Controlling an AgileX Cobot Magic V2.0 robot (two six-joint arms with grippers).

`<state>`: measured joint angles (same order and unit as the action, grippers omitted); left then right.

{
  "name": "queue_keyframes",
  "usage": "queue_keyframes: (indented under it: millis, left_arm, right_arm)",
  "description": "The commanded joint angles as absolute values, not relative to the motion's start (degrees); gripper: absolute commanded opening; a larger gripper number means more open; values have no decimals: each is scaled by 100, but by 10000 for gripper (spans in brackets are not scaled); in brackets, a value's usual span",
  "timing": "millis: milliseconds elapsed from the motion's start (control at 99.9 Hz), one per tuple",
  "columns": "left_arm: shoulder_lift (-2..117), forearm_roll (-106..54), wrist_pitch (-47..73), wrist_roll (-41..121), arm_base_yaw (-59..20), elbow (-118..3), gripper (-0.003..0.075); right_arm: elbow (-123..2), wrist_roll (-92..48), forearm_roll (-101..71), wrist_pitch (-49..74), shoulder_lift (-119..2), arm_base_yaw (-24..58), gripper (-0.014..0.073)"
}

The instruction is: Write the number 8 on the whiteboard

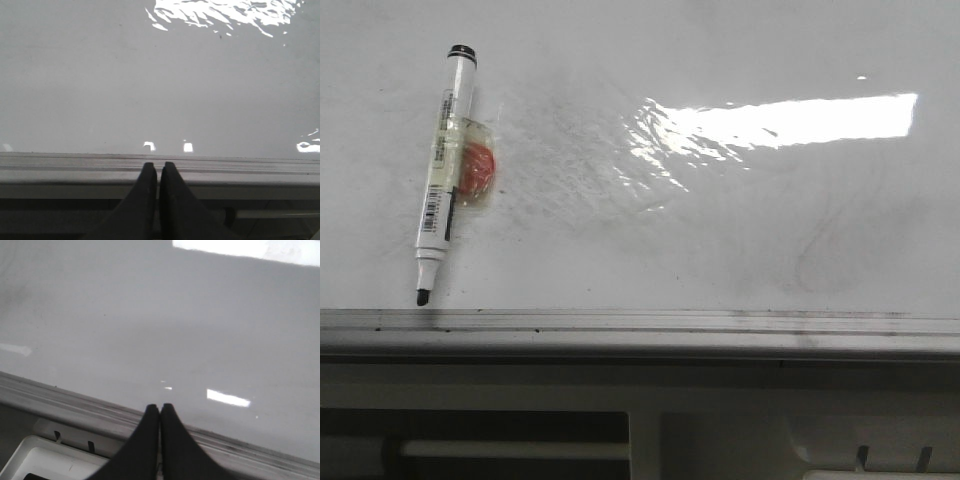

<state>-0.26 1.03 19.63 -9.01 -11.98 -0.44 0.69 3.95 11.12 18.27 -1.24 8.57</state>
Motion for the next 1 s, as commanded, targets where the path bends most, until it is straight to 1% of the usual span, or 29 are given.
queue_keyframes:
  millis: [0,720,790,921,961,991]
  left_arm:
    - [-176,60,1762,-943,-1179,184,-20]
    - [-176,60,1762,-943,-1179,184,-20]
    - [-176,60,1762,-943,-1179,184,-20]
    - [-176,296,1563,-943,-1179,184,-20]
    - [-176,46,1380,-980,-1179,184,-20]
    - [-176,-520,1244,-1053,-1179,184,-20]
  right_arm:
    - [130,392,1207,1664,-202,824,-43]
    - [130,392,1222,1649,-202,824,-43]
    - [130,392,1482,1409,-202,824,-43]
    - [130,392,1633,431,-202,824,-43]
    - [130,392,1633,88,-202,824,-43]
    - [130,392,1621,-127,-202,824,-43]
